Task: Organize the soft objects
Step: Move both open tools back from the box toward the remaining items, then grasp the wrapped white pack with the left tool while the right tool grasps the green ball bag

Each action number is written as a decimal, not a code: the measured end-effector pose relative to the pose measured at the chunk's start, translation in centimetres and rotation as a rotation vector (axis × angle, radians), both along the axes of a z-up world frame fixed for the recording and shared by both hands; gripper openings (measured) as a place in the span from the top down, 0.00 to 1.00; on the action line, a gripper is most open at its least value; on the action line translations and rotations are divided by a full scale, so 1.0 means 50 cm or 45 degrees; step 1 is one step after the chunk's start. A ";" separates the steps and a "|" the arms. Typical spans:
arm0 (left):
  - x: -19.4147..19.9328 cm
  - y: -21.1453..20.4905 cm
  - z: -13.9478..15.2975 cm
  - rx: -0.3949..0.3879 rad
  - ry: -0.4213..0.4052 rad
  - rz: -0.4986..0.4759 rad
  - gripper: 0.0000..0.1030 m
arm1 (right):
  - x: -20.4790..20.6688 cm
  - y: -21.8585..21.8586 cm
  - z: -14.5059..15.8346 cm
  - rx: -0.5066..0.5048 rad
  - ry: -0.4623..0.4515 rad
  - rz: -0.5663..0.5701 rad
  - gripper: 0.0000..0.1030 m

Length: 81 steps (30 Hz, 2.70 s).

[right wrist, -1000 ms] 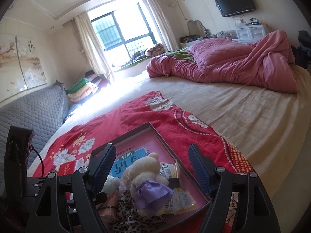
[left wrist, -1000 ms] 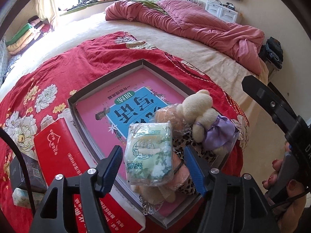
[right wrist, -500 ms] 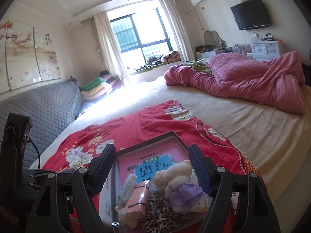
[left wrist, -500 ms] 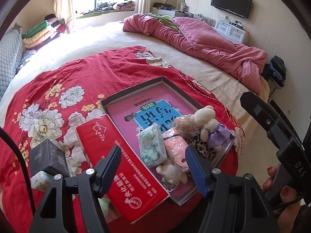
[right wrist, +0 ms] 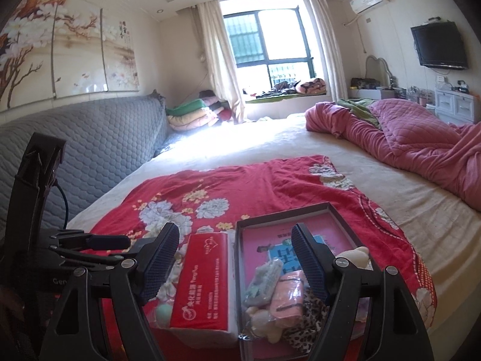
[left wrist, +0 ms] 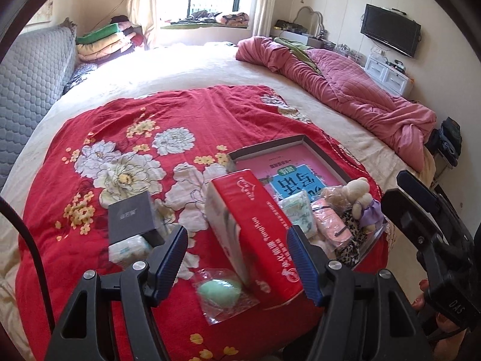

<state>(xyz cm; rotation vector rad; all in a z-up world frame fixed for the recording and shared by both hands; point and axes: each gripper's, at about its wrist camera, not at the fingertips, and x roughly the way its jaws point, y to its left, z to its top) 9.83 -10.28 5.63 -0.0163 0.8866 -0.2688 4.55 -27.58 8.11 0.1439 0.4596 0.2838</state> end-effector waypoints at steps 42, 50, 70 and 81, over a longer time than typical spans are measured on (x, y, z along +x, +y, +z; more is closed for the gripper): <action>0.118 0.228 -0.222 -0.161 0.339 0.317 0.31 | 0.039 0.437 -0.327 -1.215 0.164 0.669 0.24; 0.135 0.238 -0.247 -0.196 0.373 0.333 0.36 | 0.077 0.449 -0.368 -1.371 0.145 0.666 0.25; 0.057 0.282 -0.178 -0.253 0.215 0.362 0.58 | 0.146 0.317 -0.190 -0.607 0.010 0.516 0.60; 0.013 0.168 -0.028 -0.182 0.014 0.196 0.58 | 0.108 0.175 -0.079 -0.223 -0.001 0.290 0.60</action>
